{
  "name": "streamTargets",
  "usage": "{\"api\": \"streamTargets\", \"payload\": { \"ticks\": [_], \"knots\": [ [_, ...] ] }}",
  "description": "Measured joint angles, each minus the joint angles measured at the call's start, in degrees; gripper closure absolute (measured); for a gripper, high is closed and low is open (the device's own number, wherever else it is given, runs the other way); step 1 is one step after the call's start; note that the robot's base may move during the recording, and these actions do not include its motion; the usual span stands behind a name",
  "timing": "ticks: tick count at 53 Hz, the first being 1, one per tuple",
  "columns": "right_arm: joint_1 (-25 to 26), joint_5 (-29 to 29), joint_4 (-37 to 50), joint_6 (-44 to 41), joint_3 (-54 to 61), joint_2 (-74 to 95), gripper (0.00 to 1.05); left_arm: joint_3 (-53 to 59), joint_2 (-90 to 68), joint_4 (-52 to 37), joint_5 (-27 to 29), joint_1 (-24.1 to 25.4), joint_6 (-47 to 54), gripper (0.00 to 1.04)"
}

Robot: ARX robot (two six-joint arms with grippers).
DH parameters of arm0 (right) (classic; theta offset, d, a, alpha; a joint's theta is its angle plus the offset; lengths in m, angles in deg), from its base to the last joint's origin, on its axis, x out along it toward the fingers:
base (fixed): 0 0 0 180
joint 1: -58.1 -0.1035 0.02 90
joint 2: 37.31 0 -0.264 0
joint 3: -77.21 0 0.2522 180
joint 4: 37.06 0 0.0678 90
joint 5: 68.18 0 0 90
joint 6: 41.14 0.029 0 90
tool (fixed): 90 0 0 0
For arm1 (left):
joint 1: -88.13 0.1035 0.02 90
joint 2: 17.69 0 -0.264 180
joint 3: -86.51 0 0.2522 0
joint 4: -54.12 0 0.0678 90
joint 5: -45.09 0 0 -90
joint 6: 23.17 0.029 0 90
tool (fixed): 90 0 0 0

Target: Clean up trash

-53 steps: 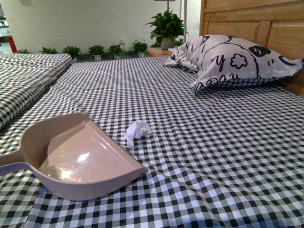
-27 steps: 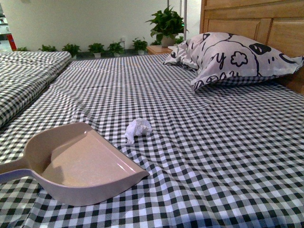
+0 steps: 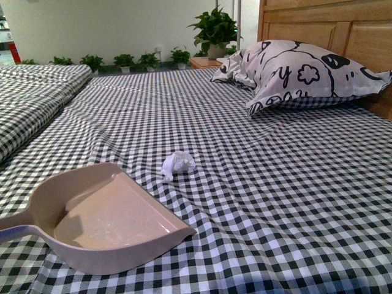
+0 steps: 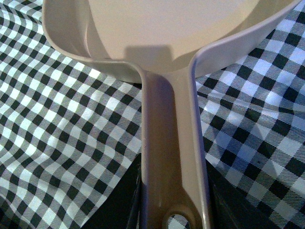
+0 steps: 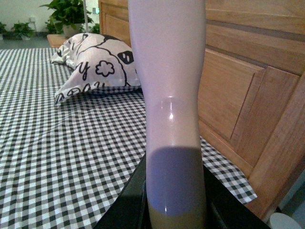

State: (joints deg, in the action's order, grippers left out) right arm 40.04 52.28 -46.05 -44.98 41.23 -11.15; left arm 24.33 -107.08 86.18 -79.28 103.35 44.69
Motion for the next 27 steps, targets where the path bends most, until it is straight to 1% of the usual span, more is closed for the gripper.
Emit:
{"api": "streamTargets", "payload": {
  "ticks": [2,3,4,5,7,8,10,12,21,27],
  "knots": [
    [0.87,-3.02,-3.58,1.4,-1.29,0.98,0.85,0.0,0.0,0.0,0.0,0.0,0.02,0.77],
    [1.81,-5.7,-7.26,1.46,-2.71,2.29,0.85,0.0,0.0,0.0,0.02,0.0,0.02,0.77],
    [2.29,-6.99,-8.9,1.49,-3.52,3.06,0.85,0.0,0.0,0.0,0.02,0.02,0.02,0.77],
    [3.23,-9.68,-11.85,1.62,-5.2,4.7,0.85,0.0,0.0,0.02,0.09,0.04,0.04,0.77],
    [4.35,-13.27,-14.47,1.7,-7.58,8.02,0.85,0.0,0.0,0.04,0.11,0.04,0.04,0.77],
    [4.59,-14.32,-14.75,1.73,-8.22,9.25,0.85,0.0,0.0,0.04,0.09,0.04,0.04,0.77],
    [5.16,-18.16,-14.27,1.7,-11.06,15.52,0.85,0.0,0.0,0.04,0.09,0.04,0.07,0.77],
    [5.22,-20.37,-13.03,1.62,-13.0,20.02,0.85,0.0,0.0,0.07,0.09,0.04,0.07,0.77],
    [3.85,-22.14,-5.4,-0.7,-22.71,40.61,0.85,0.0,0.0,0.07,0.09,0.04,0.11,0.77],
    [2.05,-22.36,-4.37,-1.77,-29.42,51.87,0.85,0.0,0.0,0.09,0.09,0.07,0.13,0.77]
  ]
}}
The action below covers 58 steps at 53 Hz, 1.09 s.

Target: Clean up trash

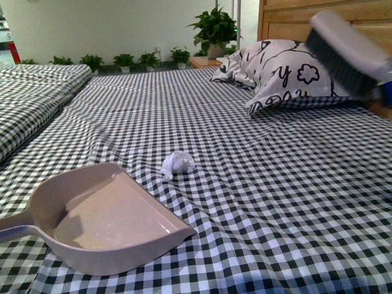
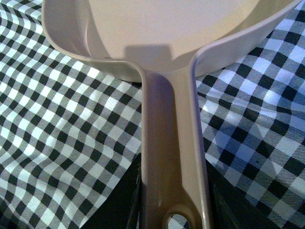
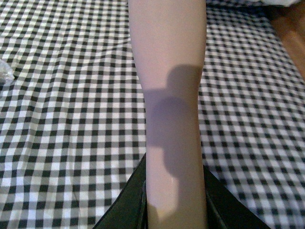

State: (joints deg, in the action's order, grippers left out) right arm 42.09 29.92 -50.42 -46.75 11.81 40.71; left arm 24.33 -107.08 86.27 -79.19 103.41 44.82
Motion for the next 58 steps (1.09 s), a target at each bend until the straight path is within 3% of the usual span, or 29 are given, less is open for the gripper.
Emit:
{"api": "streamTargets", "payload": {
  "ticks": [16,38,58],
  "knots": [
    [-5.53,0.66,2.34,-3.78,-12.24,22.14,0.85,0.0,0.0,0.0,0.0,0.0,0.13,0.77],
    [-7.5,6.84,5.09,-7.28,-17.31,34.88,0.85,0.0,0.0,0.0,0.0,0.0,0.17,0.77],
    [-14.23,-9.07,-0.2,-12.0,-16.37,35.28,0.85,0.0,0.0,0.0,0.02,0.0,0.22,0.77]
  ]
}}
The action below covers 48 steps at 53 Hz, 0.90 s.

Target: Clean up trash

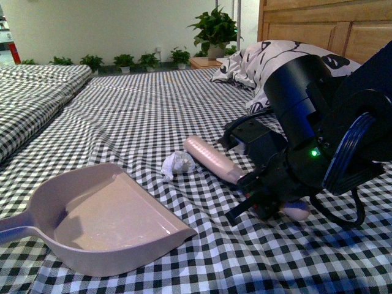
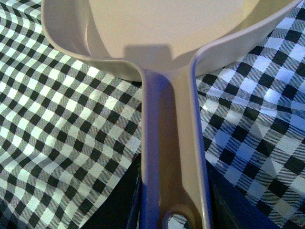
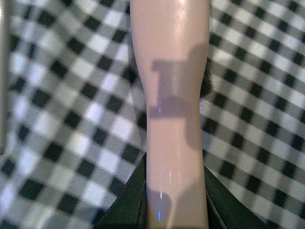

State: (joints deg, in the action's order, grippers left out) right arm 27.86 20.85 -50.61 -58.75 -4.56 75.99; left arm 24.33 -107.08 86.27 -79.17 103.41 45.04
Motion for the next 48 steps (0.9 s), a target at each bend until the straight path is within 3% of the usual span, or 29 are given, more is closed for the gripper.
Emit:
{"api": "streamTargets", "payload": {
  "ticks": [11,17,24,29,32,38,41,45,48],
  "knots": [
    [-1.77,-23.1,-10.19,-3.63,3.17,-8.92,0.85,0.0,0.0,0.0,-0.02,0.0,0.07,0.77],
    [1.44,-35.12,-13.42,-3.17,3.02,-16.48,0.85,0.0,0.0,0.0,-0.02,0.0,0.09,0.77],
    [6.34,-29.66,-10.69,-3.17,2.49,-18.1,0.85,0.0,0.0,0.0,0.0,0.0,0.11,0.77],
    [9.31,-20.79,-5.86,-2.34,2.62,-16.04,0.85,0.0,0.0,0.0,0.0,0.0,0.11,0.77],
    [11.43,-12.46,-1.81,-0.85,2.71,-14.08,0.85,0.0,0.0,0.0,0.0,0.0,0.11,0.77],
    [14.84,-4.28,1.6,2.14,3.74,-13.22,0.85,0.0,0.0,0.0,-0.02,0.0,0.11,0.77],
    [16.96,-3.32,2.32,3.74,4.66,-13.68,0.85,0.42,0.11,-1.55,0.48,0.0,-0.61,0.77],
    [21.33,-6.05,2.38,6.21,7.54,-17.0,0.85,3.8,1.01,-13.55,1.73,-0.17,-6.45,0.77],
    [22.82,-7.89,2.27,6.51,8.85,-19.1,0.85,4.0,1.25,-17.7,2.03,-0.28,-10.45,0.77]
  ]
}}
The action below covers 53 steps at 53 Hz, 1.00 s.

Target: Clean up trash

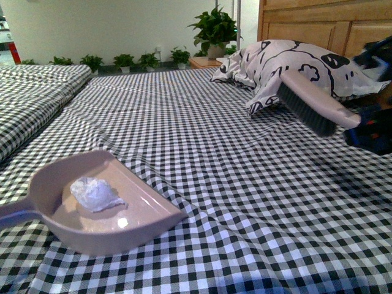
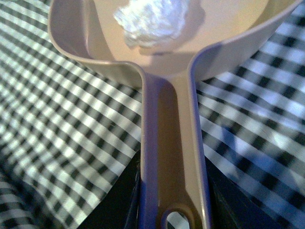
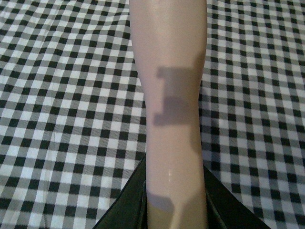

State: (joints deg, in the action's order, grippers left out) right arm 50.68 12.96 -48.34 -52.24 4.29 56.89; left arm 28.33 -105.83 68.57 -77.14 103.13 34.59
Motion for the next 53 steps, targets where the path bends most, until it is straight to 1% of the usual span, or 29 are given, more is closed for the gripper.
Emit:
{"api": "streamTargets", "payload": {
  "ticks": [1,2,6,9,12,17,22,28,33,37,43,50,53],
  "knots": [
    [0.48,-0.66,-0.11,0.09,0.48,-0.87,0.85,0.0,0.24,-1.9,0.9,-0.11,-2.14,0.77],
    [0.94,-1.33,-0.26,0.2,0.9,-1.79,0.85,0.07,0.44,-2.78,1.09,-0.15,-2.71,0.77],
    [2.62,-3.96,-0.79,0.22,2.75,-5.73,0.85,0.11,1.92,-8.31,1.64,-0.22,-11.04,0.77],
    [3.96,-5.7,-1.33,0.24,4.09,-8.74,0.85,0.22,3.04,-10.8,2.91,-0.33,-15.17,0.77],
    [5.88,-8.31,-2.27,0.81,5.92,-12.76,0.85,0.92,4.98,-14.49,5.86,-0.7,-21.97,0.77],
    [9.38,-12.15,-4.2,2.19,8.46,-18.36,0.85,2.12,7.19,-17.44,9.9,-1.18,-28.37,0.77],
    [12.46,-15.56,-6.25,3.41,10.4,-23.37,0.85,2.8,9.99,-17.57,15.74,-1.7,-36.33,0.77],
    [15.45,-19.21,-8.48,5.2,12.11,-29.81,0.85,4.72,14.19,-17.31,17.97,-1.73,-42.75,0.77],
    [17.27,-22.01,-9.75,7.21,12.9,-34.82,0.85,6.47,18.64,-16.37,20.0,-1.73,-46.03,0.77],
    [18.49,-24.15,-10.8,9.44,13.16,-39.06,0.85,7.93,22.77,-15.54,20.55,-1.99,-48.06,0.77],
    [19.19,-23.58,-11.04,15.32,13.99,-45.59,0.85,11.93,34.07,-13.6,20.76,-4.92,-48.92,0.77],
    [16.59,-17.49,-11.37,21.64,15.21,-51.71,0.85,15.3,44.15,-11.26,22.03,-7.93,-48.59,0.77],
    [15.52,-15.85,-11.96,23.87,15.54,-54.12,0.85,17.22,49.18,-9.77,23.26,-9.11,-48.13,0.77]
  ]
}}
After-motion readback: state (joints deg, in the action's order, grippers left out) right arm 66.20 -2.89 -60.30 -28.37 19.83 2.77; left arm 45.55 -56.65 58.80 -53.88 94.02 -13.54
